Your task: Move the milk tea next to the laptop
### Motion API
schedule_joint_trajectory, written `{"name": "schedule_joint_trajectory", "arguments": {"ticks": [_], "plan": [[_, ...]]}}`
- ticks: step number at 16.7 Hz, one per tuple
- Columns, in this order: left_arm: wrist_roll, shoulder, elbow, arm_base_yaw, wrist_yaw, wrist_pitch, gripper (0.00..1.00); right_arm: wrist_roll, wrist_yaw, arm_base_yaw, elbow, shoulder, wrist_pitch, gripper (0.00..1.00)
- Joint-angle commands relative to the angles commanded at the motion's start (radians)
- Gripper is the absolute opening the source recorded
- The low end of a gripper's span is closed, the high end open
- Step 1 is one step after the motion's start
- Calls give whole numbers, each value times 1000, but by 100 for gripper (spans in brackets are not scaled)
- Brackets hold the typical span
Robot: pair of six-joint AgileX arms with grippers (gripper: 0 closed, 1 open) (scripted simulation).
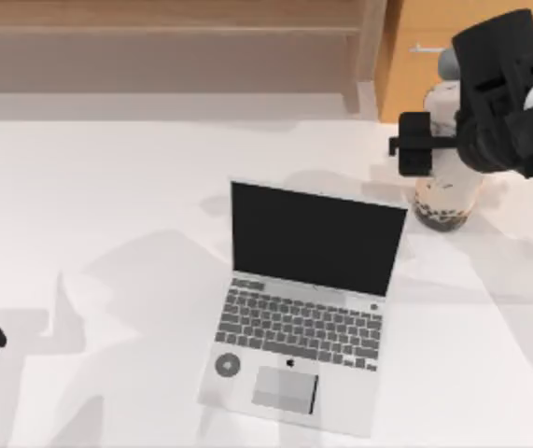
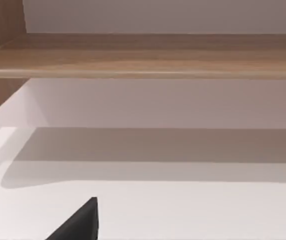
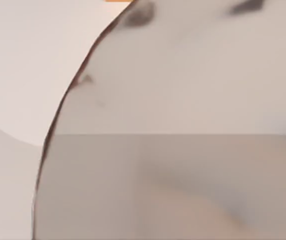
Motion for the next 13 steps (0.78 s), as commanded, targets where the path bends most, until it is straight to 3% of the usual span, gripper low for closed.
{"name": "schedule_joint_trajectory", "arguments": {"ticks": [9, 13], "plan": [[0, 0, 0, 0, 0, 0, 100, 1, -1, 0, 19, -9, -34, 0], [0, 0, 0, 0, 0, 0, 100, 82, 19, -7, 30, -95, -77, 0]]}}
